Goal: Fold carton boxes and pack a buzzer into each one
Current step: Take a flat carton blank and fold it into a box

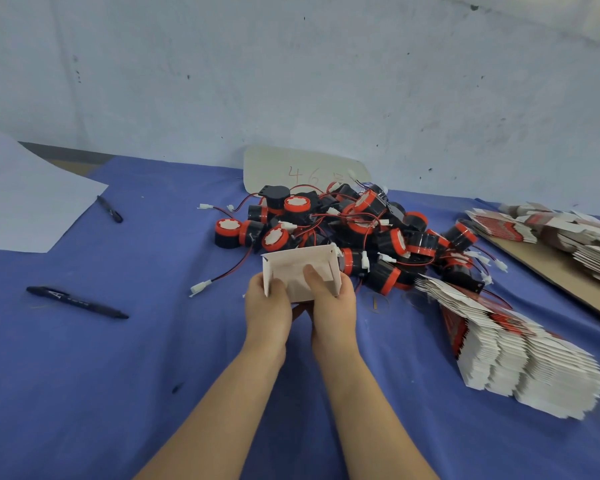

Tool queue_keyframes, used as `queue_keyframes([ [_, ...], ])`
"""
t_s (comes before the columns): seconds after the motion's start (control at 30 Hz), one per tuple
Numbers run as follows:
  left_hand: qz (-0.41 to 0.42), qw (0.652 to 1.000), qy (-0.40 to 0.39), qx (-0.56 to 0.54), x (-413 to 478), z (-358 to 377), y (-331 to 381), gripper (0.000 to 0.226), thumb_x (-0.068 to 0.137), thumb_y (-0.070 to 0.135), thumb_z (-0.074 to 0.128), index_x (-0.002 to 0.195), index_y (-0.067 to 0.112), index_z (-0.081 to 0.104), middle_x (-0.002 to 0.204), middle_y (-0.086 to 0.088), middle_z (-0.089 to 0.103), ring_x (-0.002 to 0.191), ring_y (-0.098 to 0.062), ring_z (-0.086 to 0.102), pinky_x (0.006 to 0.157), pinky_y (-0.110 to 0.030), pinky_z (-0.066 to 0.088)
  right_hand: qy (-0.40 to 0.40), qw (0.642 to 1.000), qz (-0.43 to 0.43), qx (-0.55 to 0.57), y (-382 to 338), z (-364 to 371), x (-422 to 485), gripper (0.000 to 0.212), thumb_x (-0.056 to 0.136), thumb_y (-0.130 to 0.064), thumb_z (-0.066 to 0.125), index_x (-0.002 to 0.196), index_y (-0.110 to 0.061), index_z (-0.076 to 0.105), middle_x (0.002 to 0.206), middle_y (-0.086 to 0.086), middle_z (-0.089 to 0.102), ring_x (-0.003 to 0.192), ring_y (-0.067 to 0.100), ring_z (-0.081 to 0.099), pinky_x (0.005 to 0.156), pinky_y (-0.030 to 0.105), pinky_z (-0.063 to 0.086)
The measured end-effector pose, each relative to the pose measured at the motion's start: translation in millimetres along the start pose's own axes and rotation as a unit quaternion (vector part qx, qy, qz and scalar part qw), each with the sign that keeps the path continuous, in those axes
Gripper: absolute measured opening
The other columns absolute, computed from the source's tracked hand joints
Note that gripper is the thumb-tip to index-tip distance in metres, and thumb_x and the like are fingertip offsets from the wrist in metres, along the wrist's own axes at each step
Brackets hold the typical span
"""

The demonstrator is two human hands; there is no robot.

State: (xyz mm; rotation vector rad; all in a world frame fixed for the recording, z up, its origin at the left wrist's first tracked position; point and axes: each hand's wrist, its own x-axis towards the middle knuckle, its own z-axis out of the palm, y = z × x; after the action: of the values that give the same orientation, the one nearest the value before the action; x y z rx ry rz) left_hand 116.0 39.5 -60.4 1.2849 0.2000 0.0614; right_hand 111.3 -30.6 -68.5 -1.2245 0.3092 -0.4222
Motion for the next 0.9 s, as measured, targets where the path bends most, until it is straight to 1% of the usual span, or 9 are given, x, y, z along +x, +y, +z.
queue_keyframes([
  [0.13,0.008,1.000,0.005,0.001,1.1,-1.1,0.7,0.027,0.097,0.013,0.046,0.123,0.015,0.054,0.112,-0.005,0.063,0.090,-0.015,0.063,0.052,-0.016,0.054,-0.031,0.999,0.010,0.001,0.8,0.1,0.1,0.035,0.088,-0.022,0.066,0.119,-0.013,0.054,0.113,0.012,0.065,0.103,0.030,0.064,0.090,0.049,0.053],
  [0.2,0.007,1.000,0.009,-0.003,2.3,-2.3,0.9,0.027,0.096,0.013,0.048,0.122,0.014,0.055,0.110,-0.004,0.064,0.090,-0.014,0.064,0.052,-0.015,0.053,-0.047,0.999,0.009,0.002,0.7,-0.5,0.3,0.030,0.090,-0.021,0.062,0.119,-0.016,0.054,0.111,0.008,0.065,0.098,0.024,0.066,0.080,0.039,0.057],
  [0.27,0.003,1.000,0.014,-0.018,3.4,-4.2,2.2,0.028,0.095,0.010,0.048,0.122,0.013,0.055,0.110,-0.006,0.064,0.093,-0.016,0.064,0.065,-0.022,0.058,-0.059,0.998,0.000,-0.006,0.0,-0.6,0.1,0.027,0.090,-0.013,0.056,0.116,-0.021,0.053,0.110,0.003,0.065,0.094,0.016,0.065,0.070,0.026,0.055],
  [0.33,0.008,1.000,0.018,-0.023,5.1,-5.4,2.8,0.030,0.094,0.007,0.047,0.123,0.013,0.055,0.115,-0.007,0.063,0.100,-0.020,0.063,0.084,-0.036,0.057,-0.062,0.997,-0.016,-0.031,-0.2,0.5,-0.5,0.035,0.088,-0.005,0.052,0.120,-0.021,0.052,0.112,0.002,0.064,0.097,0.015,0.065,0.069,0.020,0.054],
  [0.37,0.016,1.000,0.018,-0.020,5.3,-6.0,2.5,0.030,0.094,0.008,0.047,0.122,0.014,0.055,0.115,-0.007,0.063,0.101,-0.021,0.063,0.086,-0.038,0.057,-0.058,0.997,-0.024,-0.039,0.1,1.3,-1.2,0.036,0.088,-0.003,0.052,0.120,-0.020,0.053,0.113,0.002,0.064,0.098,0.015,0.065,0.068,0.019,0.054],
  [0.47,0.042,0.999,0.001,-0.011,3.5,-5.5,-0.5,0.027,0.093,0.009,0.052,0.119,0.016,0.055,0.111,-0.004,0.064,0.098,-0.017,0.064,0.078,-0.028,0.058,-0.029,0.998,-0.040,-0.040,1.0,1.1,-1.6,0.028,0.089,-0.004,0.056,0.112,-0.020,0.057,0.106,0.003,0.067,0.095,0.018,0.066,0.068,0.023,0.055],
  [0.6,0.047,0.999,-0.025,0.009,1.9,-2.1,-4.2,0.031,0.089,0.005,0.057,0.117,0.017,0.052,0.112,-0.003,0.063,0.104,-0.021,0.062,0.091,-0.040,0.054,-0.010,0.998,-0.040,-0.055,-1.1,-1.3,0.5,0.028,0.089,-0.003,0.058,0.117,-0.006,0.059,0.108,0.012,0.067,0.099,0.026,0.066,0.079,0.036,0.057],
  [0.73,0.051,0.999,-0.006,-0.009,5.8,-3.5,-2.7,0.034,0.088,0.000,0.054,0.118,0.016,0.053,0.112,-0.005,0.063,0.103,-0.022,0.063,0.088,-0.041,0.056,-0.048,0.999,-0.009,0.019,-3.6,-0.4,-0.2,0.025,0.091,-0.001,0.052,0.113,-0.008,0.061,0.104,0.010,0.068,0.094,0.022,0.066,0.073,0.029,0.056],
  [0.9,0.063,0.998,-0.021,-0.007,4.2,-2.1,-6.6,0.031,0.090,0.003,0.052,0.116,0.019,0.056,0.107,-0.001,0.064,0.101,-0.020,0.063,0.088,-0.041,0.056,0.016,0.999,-0.004,-0.039,-2.1,-3.1,4.5,0.030,0.083,0.006,0.047,0.105,-0.005,0.063,0.094,0.011,0.068,0.081,0.020,0.065,0.061,0.026,0.053],
])
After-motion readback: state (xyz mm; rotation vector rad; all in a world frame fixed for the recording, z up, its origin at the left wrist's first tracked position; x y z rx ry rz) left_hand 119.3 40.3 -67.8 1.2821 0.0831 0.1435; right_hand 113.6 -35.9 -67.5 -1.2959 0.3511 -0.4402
